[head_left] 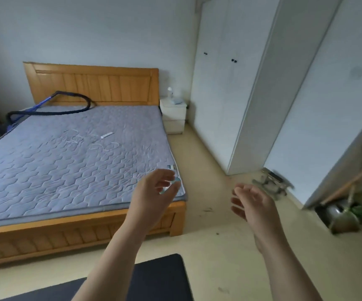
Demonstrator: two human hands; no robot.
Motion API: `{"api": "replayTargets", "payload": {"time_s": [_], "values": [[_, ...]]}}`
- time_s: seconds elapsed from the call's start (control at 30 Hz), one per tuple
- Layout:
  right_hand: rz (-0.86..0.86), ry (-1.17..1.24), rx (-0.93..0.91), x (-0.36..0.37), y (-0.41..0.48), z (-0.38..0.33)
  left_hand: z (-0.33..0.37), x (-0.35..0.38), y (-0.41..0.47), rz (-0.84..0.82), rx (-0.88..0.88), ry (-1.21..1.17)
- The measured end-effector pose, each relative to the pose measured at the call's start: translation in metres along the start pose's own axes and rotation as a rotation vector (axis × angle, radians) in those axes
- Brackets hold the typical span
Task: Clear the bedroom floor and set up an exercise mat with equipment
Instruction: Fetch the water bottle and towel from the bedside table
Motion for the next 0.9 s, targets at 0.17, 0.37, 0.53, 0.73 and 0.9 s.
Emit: {"api": "replayTargets", "payload": {"time_s": [0.17,0.37,0.53,0.73,0.9], "values": [[0.196,0.021,-0.030,-0.051,-0.019,-0.009,0.026,0.046,0.008,-0.098,0.068,-0.108],[0.400,0.048,-0.030,-0.089,-0.054,-0.004,0.046,0.081,0.009,-0.255,0.161,-0.197],[0.516,0.064,-0.036,-0.122,-0.075,0.001,0.064,0.113,0.002,-0.359,0.231,-0.236],[0.637,0.083,-0.050,-0.185,-0.086,0.006,0.098,0.178,-0.007,-0.470,0.254,-0.336],[0.708,0.088,-0.072,-0.248,-0.076,0.005,0.136,0.245,-0.010,-0.545,0.273,-0.411]]}}
Point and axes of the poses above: each hand's wrist, its own y-axis towards the middle knuckle, its own x-axis out of the palm, z = x × y, the point moved 3 cm from there along y, towards the middle knuckle, and after that the axes turned 9 degrees about x, right-handed, at the moved point
